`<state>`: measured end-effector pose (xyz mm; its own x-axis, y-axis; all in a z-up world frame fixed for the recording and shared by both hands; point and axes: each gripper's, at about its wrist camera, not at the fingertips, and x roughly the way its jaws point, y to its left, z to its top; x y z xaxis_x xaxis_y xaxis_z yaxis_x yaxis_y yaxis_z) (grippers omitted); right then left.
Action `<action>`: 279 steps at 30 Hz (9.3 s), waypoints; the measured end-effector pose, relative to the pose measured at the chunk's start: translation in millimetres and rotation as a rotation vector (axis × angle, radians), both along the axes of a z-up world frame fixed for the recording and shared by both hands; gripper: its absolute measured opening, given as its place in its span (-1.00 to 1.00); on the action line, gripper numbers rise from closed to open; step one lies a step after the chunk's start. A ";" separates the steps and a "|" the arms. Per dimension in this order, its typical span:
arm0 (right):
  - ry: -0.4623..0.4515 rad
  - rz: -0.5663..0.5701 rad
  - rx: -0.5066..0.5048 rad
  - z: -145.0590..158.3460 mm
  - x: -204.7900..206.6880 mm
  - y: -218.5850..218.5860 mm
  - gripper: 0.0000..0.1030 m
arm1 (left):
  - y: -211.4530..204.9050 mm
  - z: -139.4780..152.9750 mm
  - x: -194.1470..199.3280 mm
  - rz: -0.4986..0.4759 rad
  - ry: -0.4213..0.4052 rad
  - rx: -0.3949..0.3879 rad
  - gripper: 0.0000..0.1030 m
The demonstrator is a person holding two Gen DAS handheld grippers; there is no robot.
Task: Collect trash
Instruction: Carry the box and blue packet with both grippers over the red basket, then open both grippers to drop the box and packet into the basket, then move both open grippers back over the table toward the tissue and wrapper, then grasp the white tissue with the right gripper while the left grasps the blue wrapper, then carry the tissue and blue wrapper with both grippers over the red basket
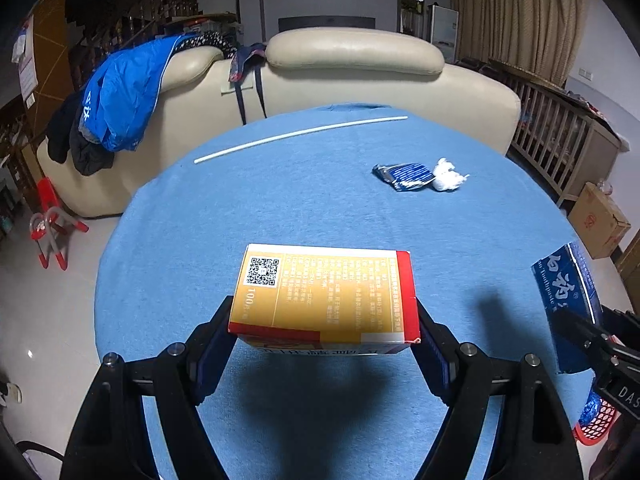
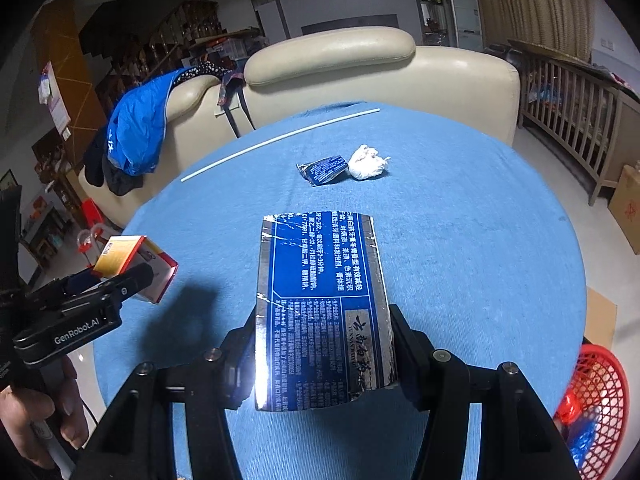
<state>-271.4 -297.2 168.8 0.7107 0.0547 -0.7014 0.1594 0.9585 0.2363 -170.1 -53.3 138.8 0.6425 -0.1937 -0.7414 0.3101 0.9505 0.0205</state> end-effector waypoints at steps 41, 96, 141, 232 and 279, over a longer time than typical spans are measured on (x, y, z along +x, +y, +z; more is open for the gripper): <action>-0.041 -0.098 0.057 -0.9 -38.3 -28.3 0.17 | -29.2 -3.7 -19.9 -0.047 -0.007 0.024 0.59; 0.068 -0.603 0.079 -45.8 -223.0 -204.6 0.17 | -254.7 -22.1 -114.8 -0.542 0.021 0.052 0.59; 0.125 -0.674 0.155 -84.0 -238.4 -245.6 0.47 | -324.4 -42.6 -179.3 -0.765 0.054 0.095 0.59; 0.157 -0.205 0.245 -56.0 151.2 -162.2 -0.25 | -174.7 -59.7 245.5 -0.169 0.238 -0.056 0.64; 0.135 -0.114 0.217 -46.4 73.2 -47.3 -0.25 | -18.7 -66.6 127.7 -0.003 0.230 -0.034 -0.59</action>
<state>-198.2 -344.5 122.4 0.6217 0.1395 -0.7707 0.3072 0.8618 0.4037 -42.4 -71.9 72.3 0.4569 -0.2228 -0.8612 0.3057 0.9485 -0.0832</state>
